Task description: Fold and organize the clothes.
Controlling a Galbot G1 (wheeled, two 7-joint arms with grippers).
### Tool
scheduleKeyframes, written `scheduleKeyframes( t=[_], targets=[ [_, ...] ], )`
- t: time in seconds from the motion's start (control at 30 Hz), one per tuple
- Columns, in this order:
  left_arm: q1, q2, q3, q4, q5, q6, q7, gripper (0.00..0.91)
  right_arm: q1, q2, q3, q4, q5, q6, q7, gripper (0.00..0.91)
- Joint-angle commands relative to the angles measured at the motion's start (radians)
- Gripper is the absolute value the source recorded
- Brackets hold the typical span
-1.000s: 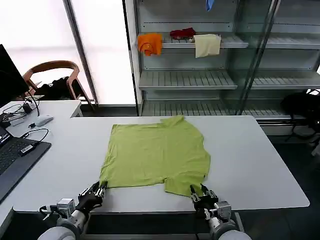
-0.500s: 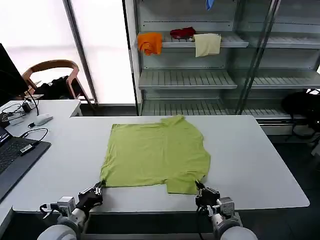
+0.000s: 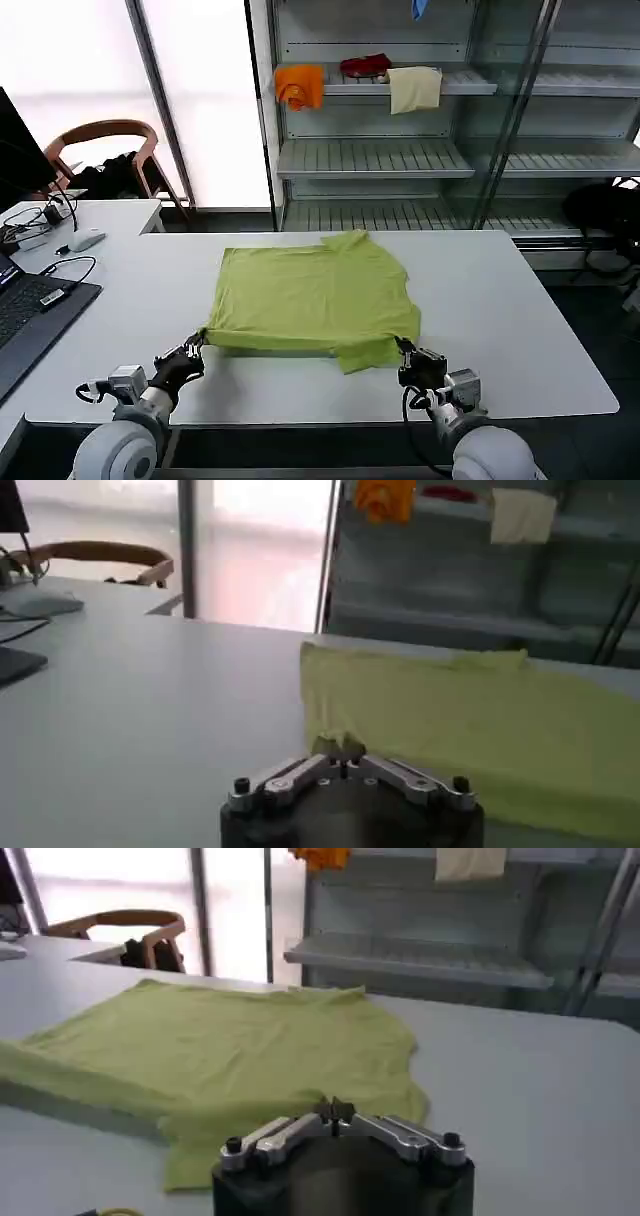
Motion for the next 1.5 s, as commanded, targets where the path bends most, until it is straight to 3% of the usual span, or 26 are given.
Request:
scheduleKeyframes(
  t=[0.03,0.3,0.8,0.83,0.87,0.9,0.93,0.97,1.33,1.5],
  targets=[
    [-0.221,-0.025,0.071,0.147,-0.02,-0.025,-0.029,0.0,0.2,0.0,-0.009,-0.156,-0.011,-0.004,-0.101,0.0],
    [-0.316,-0.03,0.107,0.268,-0.001,-0.032,-0.017,0.0,0.351,0.042,-0.048,-0.318,-0.068,0.015,-0.143,0.0],
    [-0.328,-0.055,0.121,0.365,0.038,-0.054,0.014,0.01,0.396,0.091,-0.095,-0.444,-0.152,0.061,-0.143,0.0],
    [-0.326,-0.054,0.121,0.366,0.043,-0.058,0.024,0.091,0.392,0.091,-0.096,-0.446,-0.153,0.064,-0.142,0.0],
    [-0.326,-0.053,0.122,0.371,0.05,-0.059,0.028,0.292,0.39,0.091,-0.095,-0.446,-0.154,0.065,-0.141,0.0],
    [-0.328,-0.053,0.122,0.375,0.053,-0.056,0.032,0.584,0.386,0.091,-0.095,-0.445,-0.155,0.067,-0.138,0.0],
    [-0.331,-0.054,0.122,0.379,0.058,-0.054,0.037,0.907,0.383,0.092,-0.095,-0.444,-0.155,0.068,-0.132,0.081],
    [-0.334,-0.055,0.123,0.383,0.066,-0.053,0.042,0.907,0.379,0.094,-0.095,-0.443,-0.155,0.071,-0.12,0.907],
    [-0.336,-0.03,0.112,0.327,0.142,-0.03,0.039,0.907,0.345,0.084,-0.07,-0.383,-0.134,0.058,-0.055,0.907],
    [-0.268,0.008,0.08,0.218,0.129,0.022,0.017,0.907,0.275,0.039,-0.043,-0.28,-0.02,0.026,-0.018,0.907]
  ],
)
